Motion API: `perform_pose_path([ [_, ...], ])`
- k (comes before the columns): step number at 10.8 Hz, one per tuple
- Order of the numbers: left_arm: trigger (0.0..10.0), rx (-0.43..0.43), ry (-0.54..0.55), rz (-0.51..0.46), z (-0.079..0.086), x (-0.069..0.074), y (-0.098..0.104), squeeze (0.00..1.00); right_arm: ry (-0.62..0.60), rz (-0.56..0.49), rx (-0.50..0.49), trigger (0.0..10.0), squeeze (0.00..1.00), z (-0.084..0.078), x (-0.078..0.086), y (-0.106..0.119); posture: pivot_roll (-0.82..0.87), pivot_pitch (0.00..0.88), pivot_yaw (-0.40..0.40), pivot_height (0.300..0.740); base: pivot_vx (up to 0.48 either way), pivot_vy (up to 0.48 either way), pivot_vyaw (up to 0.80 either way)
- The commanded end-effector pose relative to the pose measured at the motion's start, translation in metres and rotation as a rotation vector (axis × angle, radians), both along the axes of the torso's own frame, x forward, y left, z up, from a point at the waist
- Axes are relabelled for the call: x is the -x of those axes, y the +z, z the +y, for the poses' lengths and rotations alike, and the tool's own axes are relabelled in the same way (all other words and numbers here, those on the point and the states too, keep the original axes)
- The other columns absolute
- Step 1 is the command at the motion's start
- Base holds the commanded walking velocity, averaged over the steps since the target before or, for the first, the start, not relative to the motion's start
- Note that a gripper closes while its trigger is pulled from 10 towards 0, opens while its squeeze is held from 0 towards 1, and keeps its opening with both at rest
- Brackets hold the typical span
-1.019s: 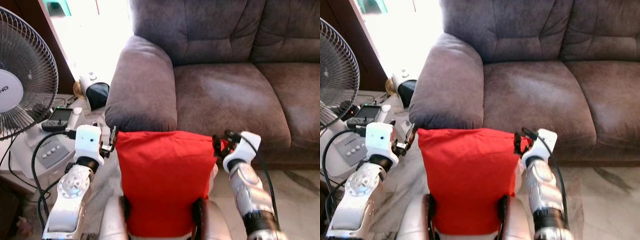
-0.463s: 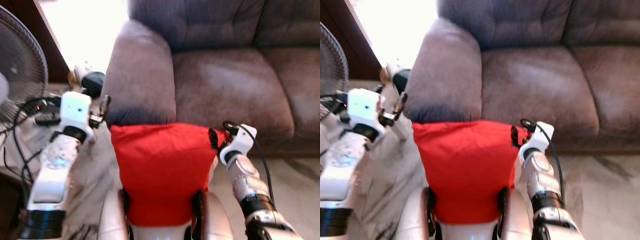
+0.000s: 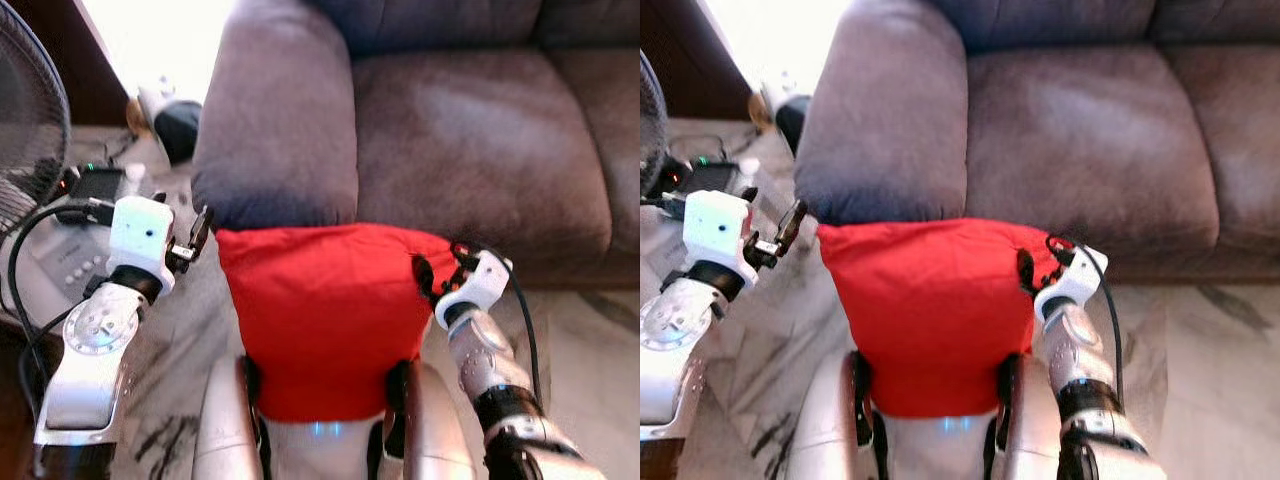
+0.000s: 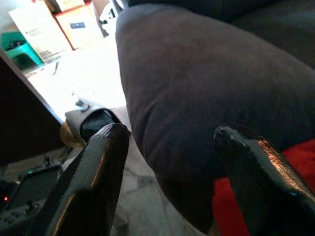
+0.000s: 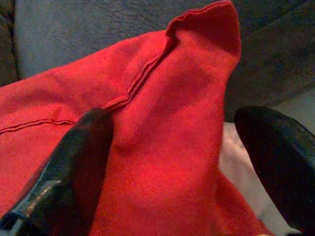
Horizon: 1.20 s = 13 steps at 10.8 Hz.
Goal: Move the pillow to the sofa from floor
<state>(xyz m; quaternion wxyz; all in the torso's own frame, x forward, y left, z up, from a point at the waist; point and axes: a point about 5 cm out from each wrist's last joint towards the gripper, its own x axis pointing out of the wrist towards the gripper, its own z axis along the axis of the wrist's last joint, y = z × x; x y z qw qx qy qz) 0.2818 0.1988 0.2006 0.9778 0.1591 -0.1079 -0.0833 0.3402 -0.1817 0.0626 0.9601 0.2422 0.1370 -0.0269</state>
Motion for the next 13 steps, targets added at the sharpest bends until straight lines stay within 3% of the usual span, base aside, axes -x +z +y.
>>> perform_pose_path([
  [1,10.0,-0.003,-0.005,-0.009,0.001,0.004,0.007,0.00,-0.003,0.005,-0.041,10.0,0.00,0.003,0.003,-0.005,0.18,0.332,0.029,0.572,0.000,0.000,0.00],
  [3,10.0,-0.022,-0.012,-0.049,-0.004,0.005,0.015,0.00,0.048,-0.091,-0.147,10.0,0.00,0.014,-0.005,0.008,0.19,0.346,0.031,0.572,0.000,0.000,0.00],
  [5,10.0,-0.025,-0.022,-0.045,-0.007,0.006,0.016,0.00,0.035,-0.090,-0.160,10.0,0.00,0.017,-0.004,0.006,0.19,0.358,0.028,0.572,0.000,0.000,0.00],
  [6,10.0,-0.044,-0.025,-0.037,-0.008,0.008,0.014,0.00,0.045,-0.094,-0.112,0.0,0.00,0.017,0.000,0.002,0.18,0.357,0.026,0.572,0.000,0.000,0.00],
  [13,10.0,-0.084,-0.041,-0.037,-0.016,0.000,0.013,0.00,0.051,-0.108,-0.056,0.0,0.00,0.012,-0.002,0.003,0.17,0.305,0.027,0.572,0.000,0.000,0.00],
])
